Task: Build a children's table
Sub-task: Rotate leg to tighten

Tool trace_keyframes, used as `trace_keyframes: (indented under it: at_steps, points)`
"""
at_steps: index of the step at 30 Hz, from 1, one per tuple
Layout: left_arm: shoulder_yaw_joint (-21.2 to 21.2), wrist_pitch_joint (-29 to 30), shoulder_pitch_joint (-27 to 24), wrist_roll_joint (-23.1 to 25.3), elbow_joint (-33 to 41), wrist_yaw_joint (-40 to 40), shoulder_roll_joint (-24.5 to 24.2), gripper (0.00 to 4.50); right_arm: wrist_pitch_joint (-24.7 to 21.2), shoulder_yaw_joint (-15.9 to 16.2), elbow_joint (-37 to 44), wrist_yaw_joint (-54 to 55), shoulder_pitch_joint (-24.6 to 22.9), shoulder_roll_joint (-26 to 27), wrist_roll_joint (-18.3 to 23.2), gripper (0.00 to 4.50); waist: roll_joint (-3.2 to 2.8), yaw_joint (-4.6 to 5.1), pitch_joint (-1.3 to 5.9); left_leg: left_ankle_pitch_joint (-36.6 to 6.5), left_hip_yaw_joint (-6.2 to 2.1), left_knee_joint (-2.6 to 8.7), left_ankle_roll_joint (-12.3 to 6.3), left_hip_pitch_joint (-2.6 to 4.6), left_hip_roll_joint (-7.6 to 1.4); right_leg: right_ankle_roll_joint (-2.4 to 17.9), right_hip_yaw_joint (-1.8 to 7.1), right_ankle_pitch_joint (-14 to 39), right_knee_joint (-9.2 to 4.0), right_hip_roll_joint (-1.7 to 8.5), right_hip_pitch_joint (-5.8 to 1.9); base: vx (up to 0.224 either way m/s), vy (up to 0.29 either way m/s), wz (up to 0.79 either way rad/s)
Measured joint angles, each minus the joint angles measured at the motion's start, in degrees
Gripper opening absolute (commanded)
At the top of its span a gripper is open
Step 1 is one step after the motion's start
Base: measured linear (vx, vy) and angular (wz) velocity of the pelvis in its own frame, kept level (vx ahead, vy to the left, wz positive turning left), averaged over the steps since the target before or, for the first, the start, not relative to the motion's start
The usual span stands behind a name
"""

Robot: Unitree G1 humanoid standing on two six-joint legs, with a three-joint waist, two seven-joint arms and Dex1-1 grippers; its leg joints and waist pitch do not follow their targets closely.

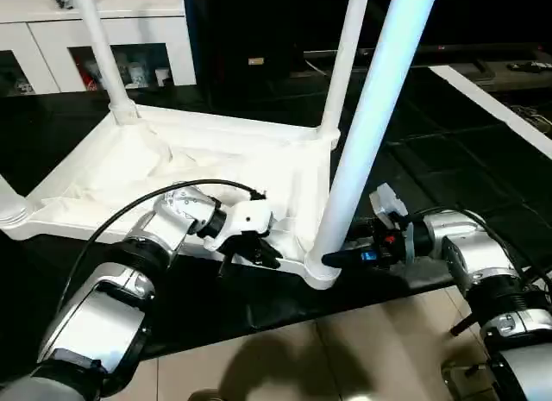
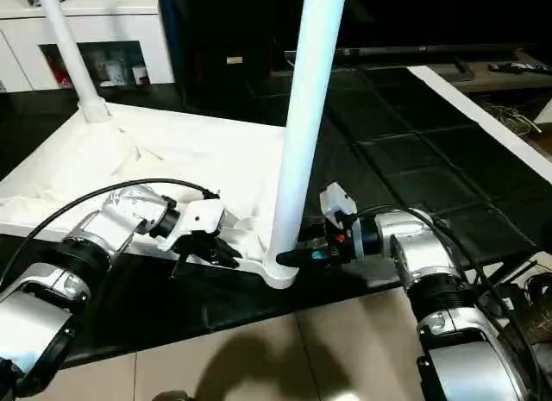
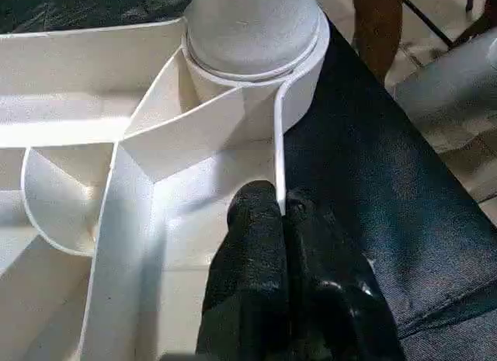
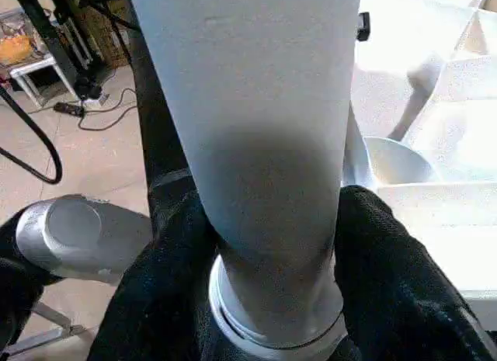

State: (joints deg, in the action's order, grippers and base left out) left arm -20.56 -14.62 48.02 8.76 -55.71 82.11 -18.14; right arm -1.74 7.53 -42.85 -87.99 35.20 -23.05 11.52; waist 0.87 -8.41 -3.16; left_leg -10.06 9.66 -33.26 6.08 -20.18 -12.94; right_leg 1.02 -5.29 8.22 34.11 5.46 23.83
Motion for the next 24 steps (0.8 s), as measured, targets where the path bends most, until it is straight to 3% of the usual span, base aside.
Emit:
trace_keyframes:
  at_steps: [8,11,16,20,24]
  points:
    - [0.80,3.68,0.00,-0.37,-0.40,-0.92,1.72,0.00,-0.63,-1.74,4.38,2.48,-4.36,0.56,1.15,1.93,-0.12,-0.45,0.07,0.00,0.01,-0.03,-0.01,0.09,0.01,-0.04,0.06,0.03,-0.03,0.04,-0.22,0.000,0.000,0.00]
    - [1.72,6.04,0.26,-0.51,-1.31,-2.88,2.31,0.00,-0.98,-3.44,5.78,6.91,-6.47,1.85,1.79,1.93,-0.15,-0.21,0.08,0.01,0.01,-0.04,-0.01,0.14,0.02,-0.26,0.06,0.16,-0.02,0.04,-0.43,0.000,0.000,0.00]
    - [3.42,11.70,1.76,-0.26,-3.38,-9.61,4.12,0.00,-4.23,-6.70,8.15,19.52,-8.01,5.27,1.30,1.91,-0.19,0.97,0.09,0.01,-0.02,-0.10,0.00,0.21,0.05,-0.44,0.05,0.27,-0.14,0.04,-0.47,0.000,0.000,0.00]
    - [6.27,17.17,2.60,-0.33,-4.61,-17.69,6.70,0.00,-7.74,-10.20,9.53,33.89,-8.13,10.64,0.70,1.91,-0.20,2.64,0.11,0.01,-0.07,-0.09,0.00,0.24,0.06,-0.45,0.00,0.27,-0.22,0.03,-0.48,0.000,0.000,0.00]
    - [8.59,21.87,4.07,-0.34,-5.71,-27.36,8.95,0.00,-9.65,-12.39,4.61,48.51,-2.19,16.20,-1.01,1.91,-0.24,4.14,0.09,0.01,-0.14,-0.14,0.01,0.16,0.06,-0.44,-0.08,0.27,-0.23,0.02,-0.29,0.000,0.000,0.00]
